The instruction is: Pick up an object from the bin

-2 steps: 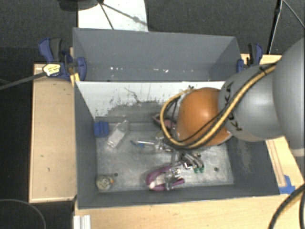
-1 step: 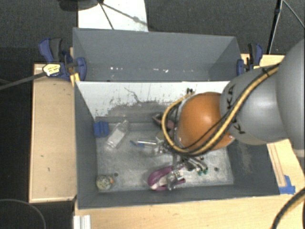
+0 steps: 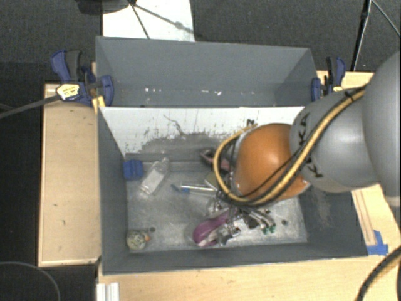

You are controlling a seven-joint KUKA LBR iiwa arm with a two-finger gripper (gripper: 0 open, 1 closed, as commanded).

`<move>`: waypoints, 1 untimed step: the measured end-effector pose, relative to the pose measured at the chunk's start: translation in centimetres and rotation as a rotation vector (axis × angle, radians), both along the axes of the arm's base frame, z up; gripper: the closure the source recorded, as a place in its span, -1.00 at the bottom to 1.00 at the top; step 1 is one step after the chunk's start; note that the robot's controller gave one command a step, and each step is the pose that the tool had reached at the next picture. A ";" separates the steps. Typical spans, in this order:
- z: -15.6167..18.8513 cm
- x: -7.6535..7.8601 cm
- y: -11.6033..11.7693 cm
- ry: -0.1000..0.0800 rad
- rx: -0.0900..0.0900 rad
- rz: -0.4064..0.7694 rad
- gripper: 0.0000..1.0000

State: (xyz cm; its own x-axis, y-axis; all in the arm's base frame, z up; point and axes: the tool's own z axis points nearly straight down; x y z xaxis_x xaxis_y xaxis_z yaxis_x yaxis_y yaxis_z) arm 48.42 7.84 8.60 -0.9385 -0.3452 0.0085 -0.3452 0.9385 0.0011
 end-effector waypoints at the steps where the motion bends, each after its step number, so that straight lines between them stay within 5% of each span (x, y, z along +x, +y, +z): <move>1: 11.4 0.0 1.3 -0.018 0.004 0.005 1.00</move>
Offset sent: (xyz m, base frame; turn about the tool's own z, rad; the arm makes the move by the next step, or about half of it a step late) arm -0.0019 0.0126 0.1095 -0.0130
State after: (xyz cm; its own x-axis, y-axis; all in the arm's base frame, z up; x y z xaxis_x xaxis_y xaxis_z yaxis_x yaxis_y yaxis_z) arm 48.42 9.16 19.98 -0.9368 -0.3497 -0.0094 -0.3497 0.9368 -0.0011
